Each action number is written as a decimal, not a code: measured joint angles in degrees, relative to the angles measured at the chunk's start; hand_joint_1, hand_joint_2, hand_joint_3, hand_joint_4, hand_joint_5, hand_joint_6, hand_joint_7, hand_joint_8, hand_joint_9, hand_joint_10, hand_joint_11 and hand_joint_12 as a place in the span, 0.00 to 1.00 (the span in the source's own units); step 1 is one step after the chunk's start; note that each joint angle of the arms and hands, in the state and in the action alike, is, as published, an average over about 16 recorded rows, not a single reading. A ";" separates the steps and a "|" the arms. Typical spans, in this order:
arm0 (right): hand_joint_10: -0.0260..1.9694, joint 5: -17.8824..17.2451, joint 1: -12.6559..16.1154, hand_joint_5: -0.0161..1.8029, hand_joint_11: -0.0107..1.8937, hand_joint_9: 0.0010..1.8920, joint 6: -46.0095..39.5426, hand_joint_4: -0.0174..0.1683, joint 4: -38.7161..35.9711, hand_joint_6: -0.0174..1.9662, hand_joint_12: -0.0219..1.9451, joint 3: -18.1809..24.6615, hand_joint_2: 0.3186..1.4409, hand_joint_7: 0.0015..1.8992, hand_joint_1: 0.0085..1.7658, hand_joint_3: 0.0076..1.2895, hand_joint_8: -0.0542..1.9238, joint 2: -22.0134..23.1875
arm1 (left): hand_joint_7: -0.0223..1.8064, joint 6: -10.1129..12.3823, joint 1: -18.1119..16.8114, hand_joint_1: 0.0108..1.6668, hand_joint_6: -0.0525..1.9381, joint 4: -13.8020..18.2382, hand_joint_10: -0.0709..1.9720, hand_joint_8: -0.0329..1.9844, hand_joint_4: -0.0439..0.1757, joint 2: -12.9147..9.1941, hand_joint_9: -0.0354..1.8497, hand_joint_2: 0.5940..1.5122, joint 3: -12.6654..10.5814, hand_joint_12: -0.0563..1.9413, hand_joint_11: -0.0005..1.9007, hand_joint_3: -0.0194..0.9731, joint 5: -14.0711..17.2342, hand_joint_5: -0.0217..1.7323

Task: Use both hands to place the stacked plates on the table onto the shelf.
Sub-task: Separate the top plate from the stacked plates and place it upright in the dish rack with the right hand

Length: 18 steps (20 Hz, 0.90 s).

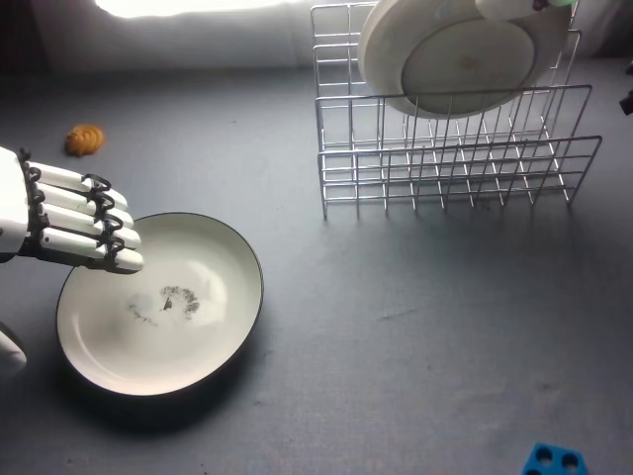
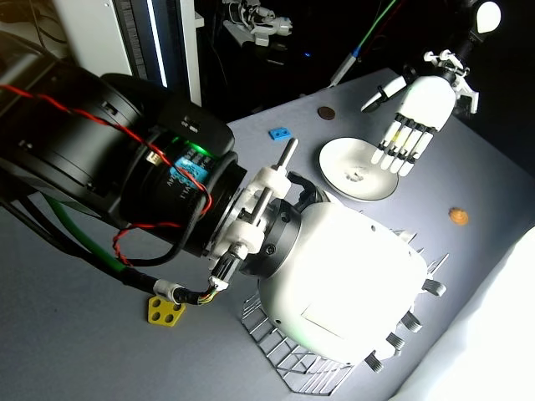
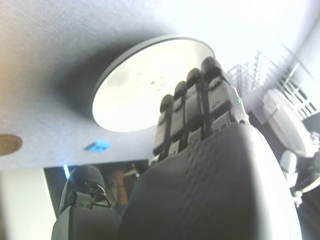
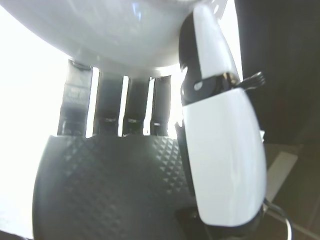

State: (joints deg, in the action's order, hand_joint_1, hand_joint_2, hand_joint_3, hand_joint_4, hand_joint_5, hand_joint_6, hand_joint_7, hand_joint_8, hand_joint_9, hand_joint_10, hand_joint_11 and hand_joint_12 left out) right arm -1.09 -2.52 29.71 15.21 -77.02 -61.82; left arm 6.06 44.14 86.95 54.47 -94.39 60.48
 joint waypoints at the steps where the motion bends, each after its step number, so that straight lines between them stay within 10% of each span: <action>1: 0.36 -0.30 -0.39 0.44 0.31 0.49 -0.07 0.10 0.02 0.59 0.70 -0.19 0.70 0.48 0.69 0.00 0.60 -0.23 | 0.06 -0.08 0.19 0.00 0.04 0.02 0.04 0.02 0.23 0.03 0.06 0.53 -0.06 0.14 0.01 0.04 -0.06 0.05; 18: 0.37 -5.02 -5.47 0.43 0.29 0.47 -1.03 0.10 0.18 0.60 0.71 -2.43 0.71 0.46 0.68 0.00 0.62 -3.00 | 0.06 -1.29 2.14 0.00 0.04 -0.23 0.04 0.02 0.21 0.53 0.07 0.53 -0.80 0.15 0.01 0.04 -0.86 0.06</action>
State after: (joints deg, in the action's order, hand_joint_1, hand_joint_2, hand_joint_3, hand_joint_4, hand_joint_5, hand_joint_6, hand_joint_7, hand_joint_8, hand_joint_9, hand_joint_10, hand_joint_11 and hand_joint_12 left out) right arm -6.12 -7.98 28.69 15.39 -79.45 -64.82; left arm 4.77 46.28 86.72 55.00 -95.18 59.61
